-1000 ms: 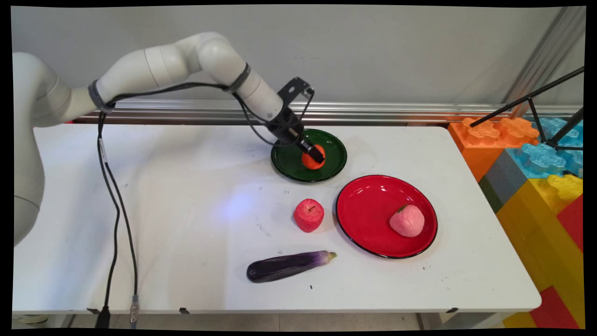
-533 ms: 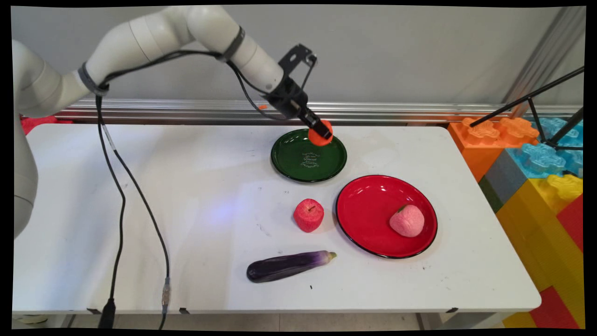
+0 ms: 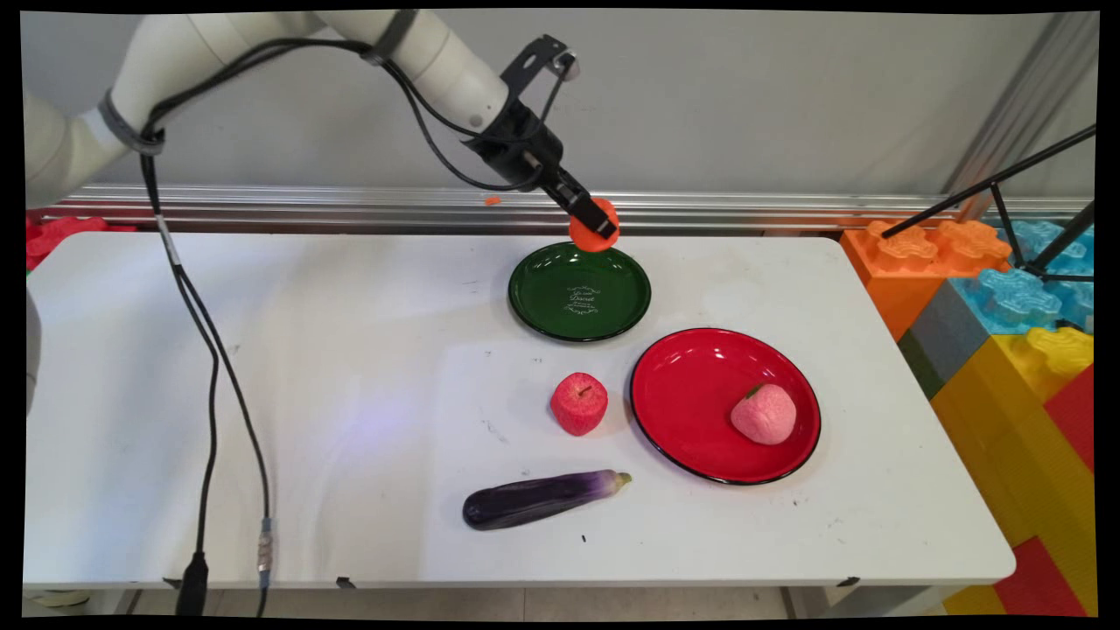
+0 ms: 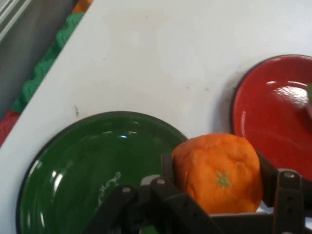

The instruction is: Place the picked object on the table

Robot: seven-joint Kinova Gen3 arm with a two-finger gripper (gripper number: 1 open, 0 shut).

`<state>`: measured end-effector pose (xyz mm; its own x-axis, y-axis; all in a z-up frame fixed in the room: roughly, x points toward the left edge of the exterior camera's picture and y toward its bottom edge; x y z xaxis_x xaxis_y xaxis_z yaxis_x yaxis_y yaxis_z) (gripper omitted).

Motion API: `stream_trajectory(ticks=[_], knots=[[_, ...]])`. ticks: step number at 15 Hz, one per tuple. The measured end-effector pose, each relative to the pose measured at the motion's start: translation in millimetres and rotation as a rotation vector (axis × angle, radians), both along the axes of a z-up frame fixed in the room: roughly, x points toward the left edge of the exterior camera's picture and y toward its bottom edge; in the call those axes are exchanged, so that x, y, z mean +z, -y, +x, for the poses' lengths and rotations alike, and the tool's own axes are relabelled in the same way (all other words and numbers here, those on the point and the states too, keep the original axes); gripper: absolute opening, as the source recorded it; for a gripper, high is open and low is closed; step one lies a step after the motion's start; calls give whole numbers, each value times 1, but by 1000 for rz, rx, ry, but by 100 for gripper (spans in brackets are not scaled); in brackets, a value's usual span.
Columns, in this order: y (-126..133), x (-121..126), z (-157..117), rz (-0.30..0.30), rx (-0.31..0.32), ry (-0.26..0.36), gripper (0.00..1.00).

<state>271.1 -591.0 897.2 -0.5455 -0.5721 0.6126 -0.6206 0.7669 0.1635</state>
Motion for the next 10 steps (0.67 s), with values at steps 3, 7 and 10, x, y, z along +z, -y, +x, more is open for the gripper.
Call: stream_trajectory(ticks=[3,7,10], knots=[[-17,8,5,34,-10,-11,0],[-53,11,11,94,-47,-15,0],[-87,9,14,138,-94,-11,0]])
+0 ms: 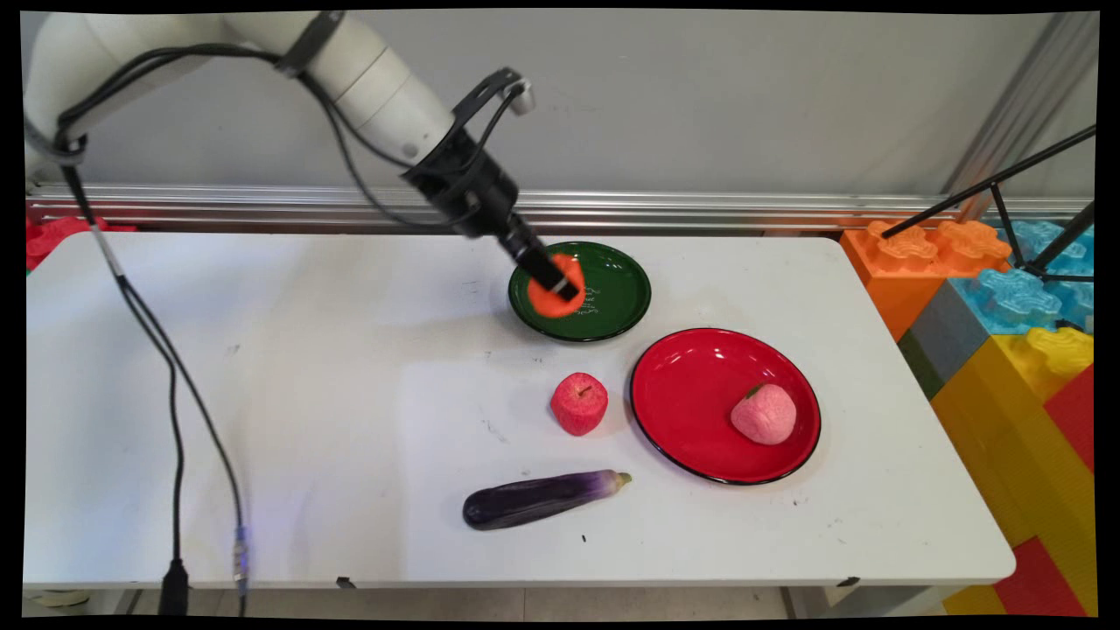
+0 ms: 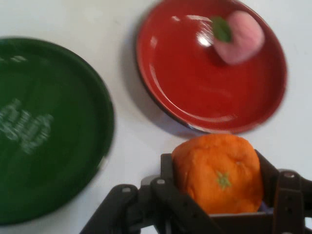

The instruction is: Place the picked object on the table

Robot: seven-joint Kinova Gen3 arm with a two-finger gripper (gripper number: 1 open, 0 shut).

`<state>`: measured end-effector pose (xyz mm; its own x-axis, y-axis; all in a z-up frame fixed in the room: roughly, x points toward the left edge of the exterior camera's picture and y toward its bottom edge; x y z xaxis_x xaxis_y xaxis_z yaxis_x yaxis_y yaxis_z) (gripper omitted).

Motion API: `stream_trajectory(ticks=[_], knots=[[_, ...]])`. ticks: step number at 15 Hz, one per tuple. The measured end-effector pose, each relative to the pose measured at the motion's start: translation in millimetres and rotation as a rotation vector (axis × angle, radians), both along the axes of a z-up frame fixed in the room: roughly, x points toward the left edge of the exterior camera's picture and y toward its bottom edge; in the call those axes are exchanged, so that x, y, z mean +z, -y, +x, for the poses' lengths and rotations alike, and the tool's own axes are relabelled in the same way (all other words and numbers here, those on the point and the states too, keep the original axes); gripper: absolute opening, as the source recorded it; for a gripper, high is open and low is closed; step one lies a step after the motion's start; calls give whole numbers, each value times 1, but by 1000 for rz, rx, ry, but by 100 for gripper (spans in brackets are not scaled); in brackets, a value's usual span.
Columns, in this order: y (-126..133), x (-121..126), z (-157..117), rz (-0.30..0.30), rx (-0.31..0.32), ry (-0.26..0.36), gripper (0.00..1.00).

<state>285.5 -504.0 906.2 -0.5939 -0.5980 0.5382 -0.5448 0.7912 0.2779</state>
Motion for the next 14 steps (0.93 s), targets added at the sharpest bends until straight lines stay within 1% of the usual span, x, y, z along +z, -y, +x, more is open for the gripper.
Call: stream_trajectory(ticks=[2,7,11,14], knots=[[-21,-2,3,22,-32,2,0],[-53,-12,13,46,-88,19,0],[-69,-33,27,40,-125,57,0],[-79,-60,39,32,-145,98,0]])
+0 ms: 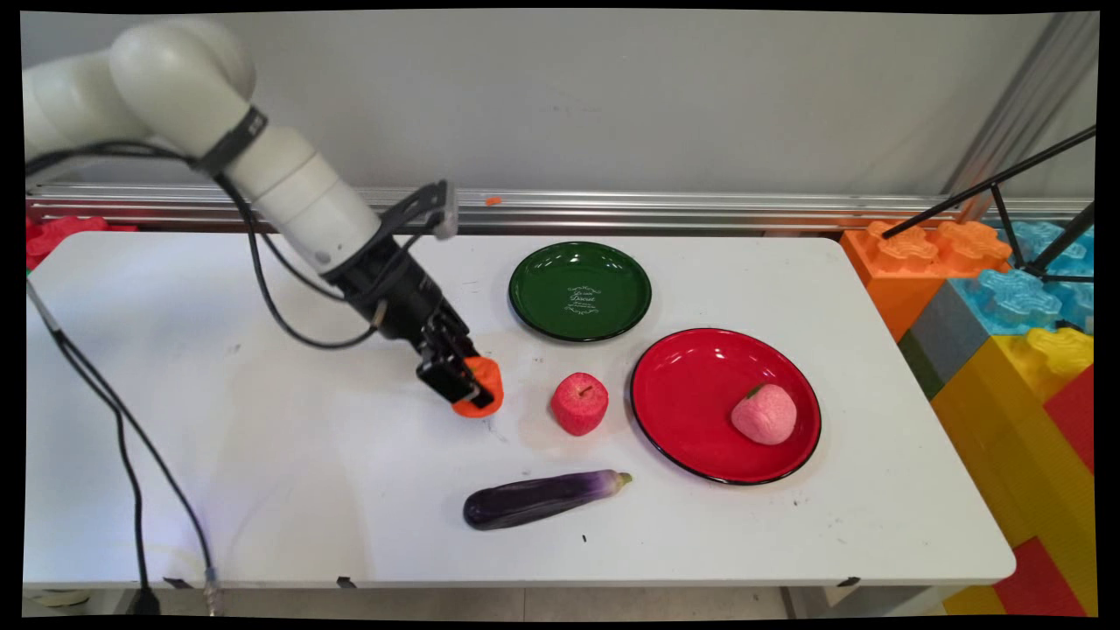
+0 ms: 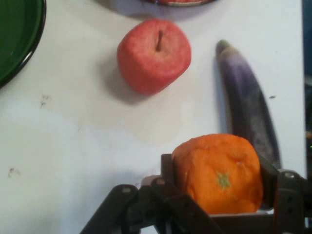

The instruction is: Place the picked object on the table

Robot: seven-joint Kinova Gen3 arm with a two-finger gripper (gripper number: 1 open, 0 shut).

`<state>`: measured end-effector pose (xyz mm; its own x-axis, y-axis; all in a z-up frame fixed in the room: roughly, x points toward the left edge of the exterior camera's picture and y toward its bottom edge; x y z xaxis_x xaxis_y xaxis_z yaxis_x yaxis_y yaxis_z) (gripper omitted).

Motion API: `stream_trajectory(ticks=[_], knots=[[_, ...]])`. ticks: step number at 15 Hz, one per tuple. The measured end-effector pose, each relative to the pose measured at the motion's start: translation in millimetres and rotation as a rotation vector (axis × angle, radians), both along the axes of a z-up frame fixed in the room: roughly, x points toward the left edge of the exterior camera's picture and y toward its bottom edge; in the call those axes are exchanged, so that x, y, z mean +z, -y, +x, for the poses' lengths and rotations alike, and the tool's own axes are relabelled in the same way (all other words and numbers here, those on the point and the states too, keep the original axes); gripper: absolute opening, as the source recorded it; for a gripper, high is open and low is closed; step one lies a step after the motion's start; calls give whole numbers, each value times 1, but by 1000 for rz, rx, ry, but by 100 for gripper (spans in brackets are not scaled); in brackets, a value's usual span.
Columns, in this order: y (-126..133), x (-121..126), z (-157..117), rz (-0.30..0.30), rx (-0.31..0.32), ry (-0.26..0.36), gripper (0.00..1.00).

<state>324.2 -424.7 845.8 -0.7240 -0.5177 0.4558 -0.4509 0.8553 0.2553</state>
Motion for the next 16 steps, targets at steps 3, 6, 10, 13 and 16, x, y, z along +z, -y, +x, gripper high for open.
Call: stream_trajectory(ticks=[3,6,10,13,16], knots=[[-4,-22,3,-21,-11,18,0],[-3,-41,-2,-52,-9,23,0],[-4,-62,-7,-78,-10,41,0],[-5,-72,-9,-93,-10,51,0],[-5,-79,-12,-111,-13,53,0]])
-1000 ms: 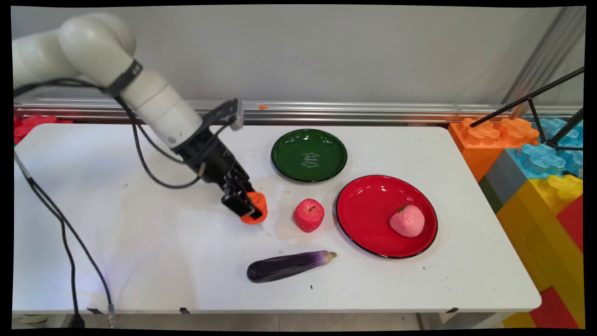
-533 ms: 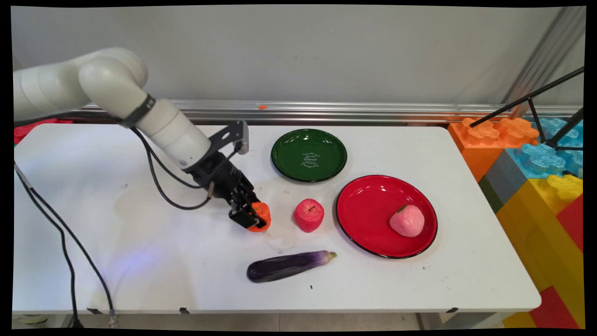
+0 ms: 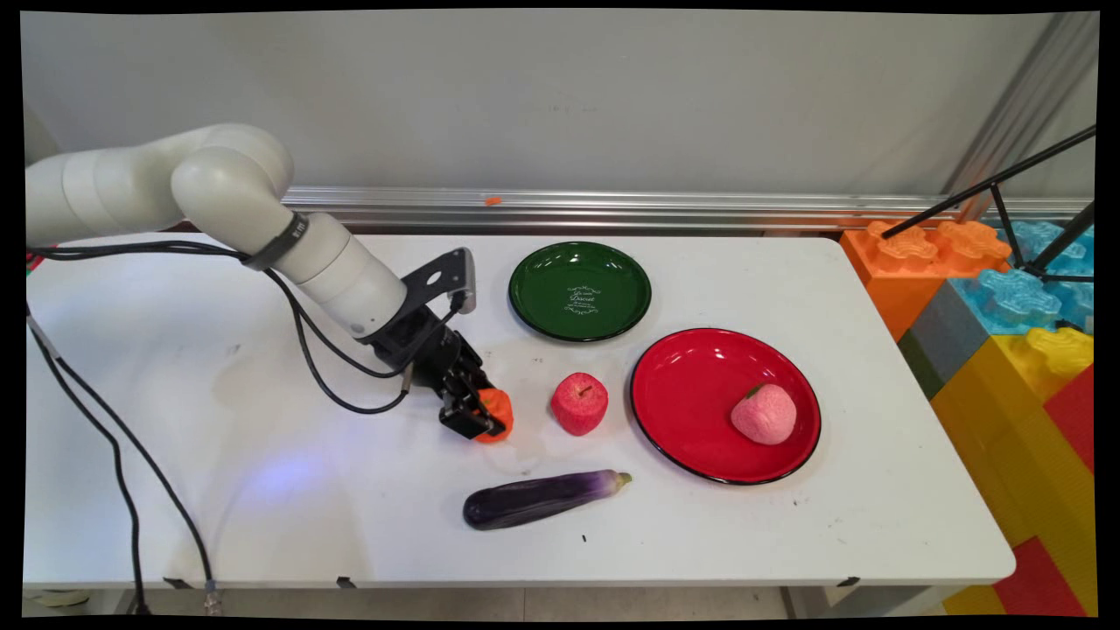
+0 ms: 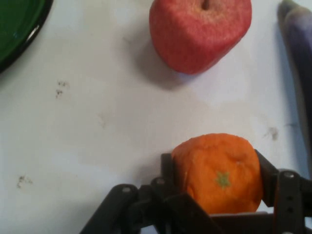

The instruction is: Place the picked object on the table

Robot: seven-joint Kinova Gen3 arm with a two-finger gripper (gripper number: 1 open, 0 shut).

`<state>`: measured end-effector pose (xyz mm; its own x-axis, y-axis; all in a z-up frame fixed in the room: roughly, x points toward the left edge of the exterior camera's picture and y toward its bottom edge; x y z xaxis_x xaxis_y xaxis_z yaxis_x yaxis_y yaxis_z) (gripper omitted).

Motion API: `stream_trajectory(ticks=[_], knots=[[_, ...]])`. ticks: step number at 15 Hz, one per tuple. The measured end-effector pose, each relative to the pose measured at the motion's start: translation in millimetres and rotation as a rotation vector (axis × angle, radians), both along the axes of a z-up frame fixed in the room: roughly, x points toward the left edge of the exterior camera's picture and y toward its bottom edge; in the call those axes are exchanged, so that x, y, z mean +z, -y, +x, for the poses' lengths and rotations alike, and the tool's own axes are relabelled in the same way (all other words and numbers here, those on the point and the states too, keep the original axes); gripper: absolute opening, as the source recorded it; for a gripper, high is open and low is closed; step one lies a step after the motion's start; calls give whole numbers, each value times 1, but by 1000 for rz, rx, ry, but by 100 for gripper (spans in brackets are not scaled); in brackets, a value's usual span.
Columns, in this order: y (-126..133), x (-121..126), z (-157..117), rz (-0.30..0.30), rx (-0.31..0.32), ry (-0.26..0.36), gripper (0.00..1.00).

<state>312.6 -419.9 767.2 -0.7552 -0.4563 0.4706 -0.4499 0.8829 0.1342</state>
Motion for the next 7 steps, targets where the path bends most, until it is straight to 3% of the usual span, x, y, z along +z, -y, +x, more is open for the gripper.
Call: stream_trajectory(ticks=[2,3,7], knots=[[0,-1,-1,-10,-4,-1,0],[0,-2,-2,-15,-8,-1,100],[-1,-2,-5,-33,-21,-3,100]])
